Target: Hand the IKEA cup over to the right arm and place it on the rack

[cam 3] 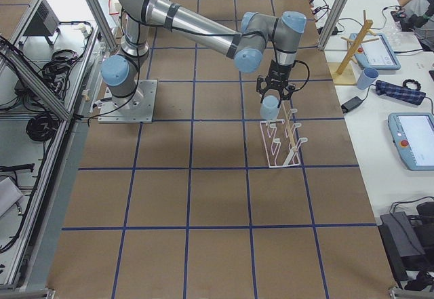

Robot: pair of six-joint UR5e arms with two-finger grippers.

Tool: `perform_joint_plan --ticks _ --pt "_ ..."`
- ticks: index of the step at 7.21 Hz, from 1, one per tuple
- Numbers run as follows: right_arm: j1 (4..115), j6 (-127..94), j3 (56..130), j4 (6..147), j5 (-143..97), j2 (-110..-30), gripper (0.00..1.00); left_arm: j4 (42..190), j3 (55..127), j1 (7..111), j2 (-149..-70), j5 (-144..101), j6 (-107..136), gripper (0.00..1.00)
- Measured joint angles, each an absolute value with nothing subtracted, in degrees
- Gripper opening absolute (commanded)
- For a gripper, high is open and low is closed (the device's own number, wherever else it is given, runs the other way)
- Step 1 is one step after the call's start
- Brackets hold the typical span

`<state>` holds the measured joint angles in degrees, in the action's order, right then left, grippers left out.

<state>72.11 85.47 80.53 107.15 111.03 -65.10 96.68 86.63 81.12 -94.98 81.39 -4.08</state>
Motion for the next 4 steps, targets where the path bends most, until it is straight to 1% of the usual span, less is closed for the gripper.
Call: perform_joint_plan --ticks 1,4 --pt "72.1 85.3 80.5 107.7 111.0 -64.7 1.00 94.5 89.1 81.5 -93.4 82.2 -2.4 1.00" --pt "72.2 84.8 80.5 108.7 110.0 -64.1 1.00 93.7 91.3 87.7 -90.9 85.0 1.0 1.00"
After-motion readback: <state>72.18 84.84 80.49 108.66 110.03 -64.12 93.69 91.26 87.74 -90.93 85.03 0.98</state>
